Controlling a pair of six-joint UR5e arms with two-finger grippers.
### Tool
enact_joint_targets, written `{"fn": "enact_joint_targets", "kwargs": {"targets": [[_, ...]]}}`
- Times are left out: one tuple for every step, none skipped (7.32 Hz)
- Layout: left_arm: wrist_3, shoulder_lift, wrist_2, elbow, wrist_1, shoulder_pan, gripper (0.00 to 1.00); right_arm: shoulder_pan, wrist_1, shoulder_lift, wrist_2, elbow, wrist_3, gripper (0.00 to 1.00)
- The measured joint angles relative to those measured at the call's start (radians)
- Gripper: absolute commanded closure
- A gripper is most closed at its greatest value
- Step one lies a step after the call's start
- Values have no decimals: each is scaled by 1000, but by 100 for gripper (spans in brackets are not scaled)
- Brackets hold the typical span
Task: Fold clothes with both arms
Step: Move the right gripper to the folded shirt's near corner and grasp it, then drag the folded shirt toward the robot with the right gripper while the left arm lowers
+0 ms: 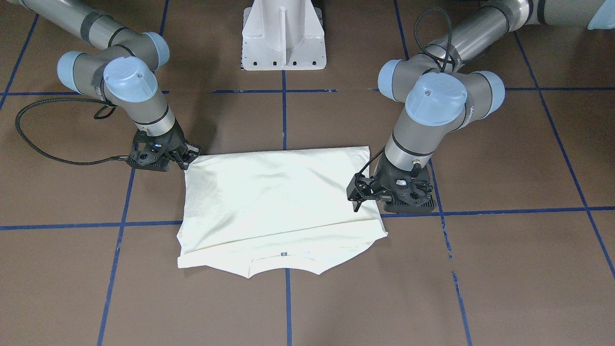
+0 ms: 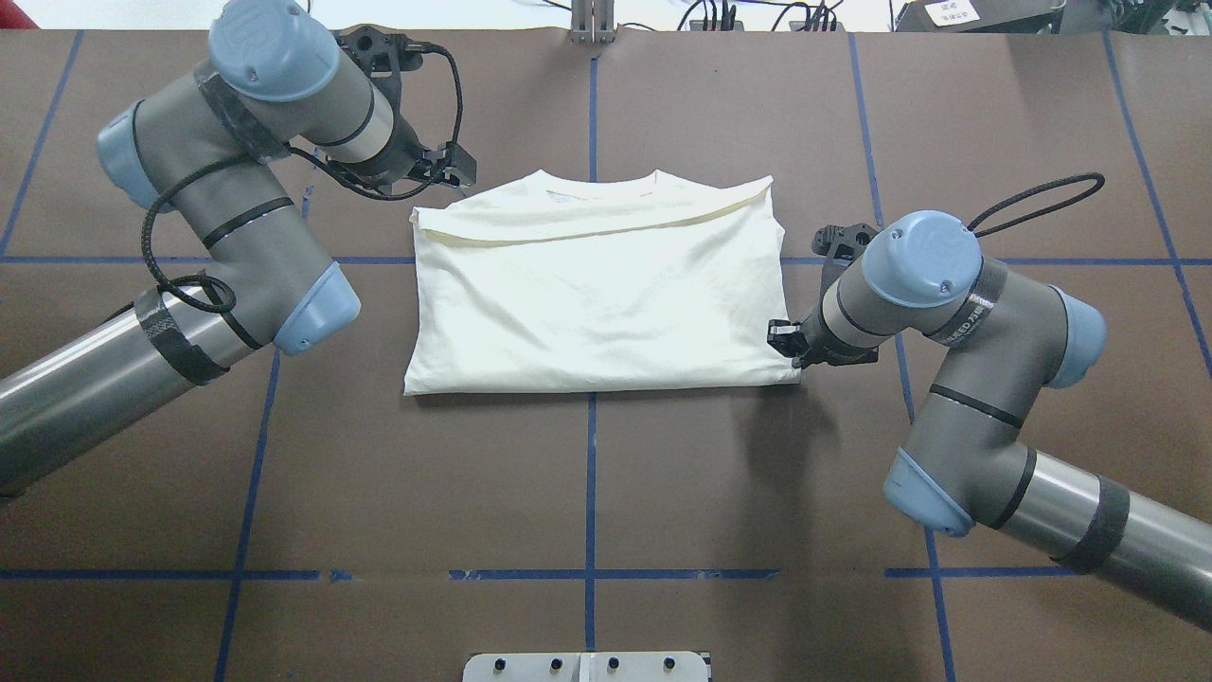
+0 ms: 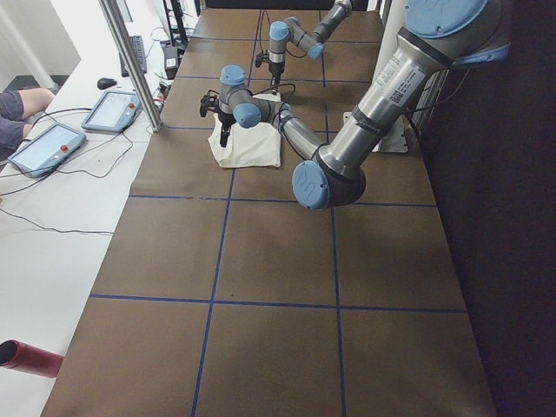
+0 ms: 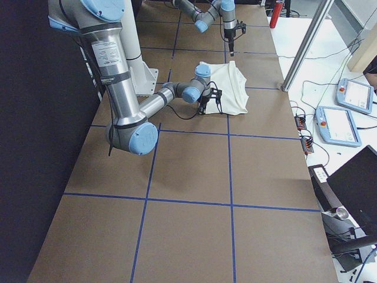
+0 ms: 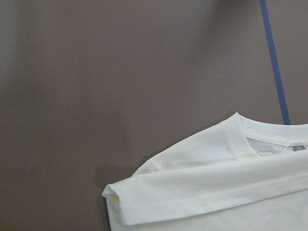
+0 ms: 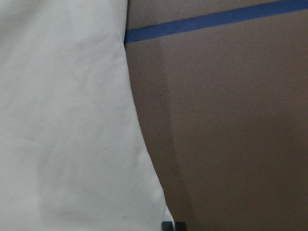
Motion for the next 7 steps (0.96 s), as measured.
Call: {"fn": "enact_joint_targets", "kwargs": {"targets": [[0,0,0,0,0,0,0,-3,-1,-40,15,55,0,100],[0,0,1,0,0,1,0,-19,-1,-104,28,132,6,100],[0,0,2,-1,0,1,0,-61,0,-189,35,222,21,100],[0,0,4,-2,1,1,0,-122,1,-272,36,307,49,100],[0,1,5,-4,1,1,0,-205,2,-333,33,380,97,100],[0,2,5,-9,1,1,0,-295,2,-364,28,431,154,3],[0,3,5,-14,1,1,0,-369,2,-376,24,459,199,0]]}}
